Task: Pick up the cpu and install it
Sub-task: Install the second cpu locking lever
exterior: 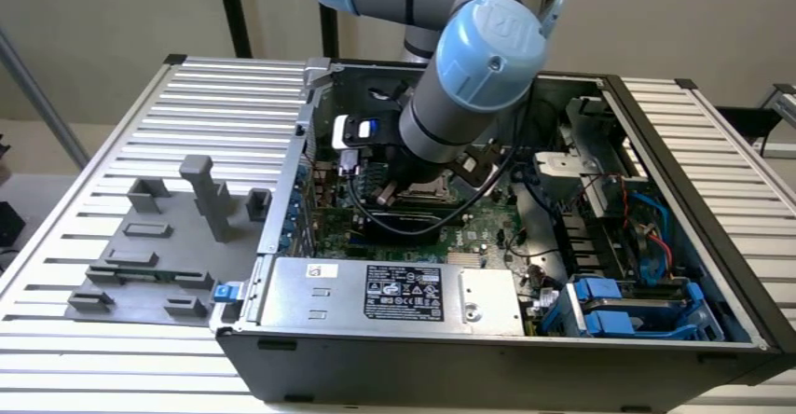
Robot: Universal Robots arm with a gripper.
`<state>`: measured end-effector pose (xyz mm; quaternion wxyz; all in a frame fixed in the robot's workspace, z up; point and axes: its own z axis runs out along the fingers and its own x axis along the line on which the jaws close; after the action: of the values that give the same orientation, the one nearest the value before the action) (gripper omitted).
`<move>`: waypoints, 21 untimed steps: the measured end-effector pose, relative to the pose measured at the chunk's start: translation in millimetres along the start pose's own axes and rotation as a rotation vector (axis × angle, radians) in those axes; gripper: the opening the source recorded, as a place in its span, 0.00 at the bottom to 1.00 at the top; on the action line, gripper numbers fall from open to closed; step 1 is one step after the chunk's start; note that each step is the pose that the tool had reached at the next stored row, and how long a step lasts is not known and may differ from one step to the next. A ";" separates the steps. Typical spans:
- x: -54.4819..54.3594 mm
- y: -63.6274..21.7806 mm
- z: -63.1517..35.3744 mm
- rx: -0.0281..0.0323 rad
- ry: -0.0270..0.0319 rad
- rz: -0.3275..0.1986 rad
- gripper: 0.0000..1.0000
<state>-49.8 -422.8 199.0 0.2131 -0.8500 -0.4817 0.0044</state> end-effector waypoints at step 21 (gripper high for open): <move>11.1 -9.7 9.4 -0.0462 -0.0341 0.000 0.11</move>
<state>-53.8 -406.0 196.3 0.1851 -0.8545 -0.4853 0.0078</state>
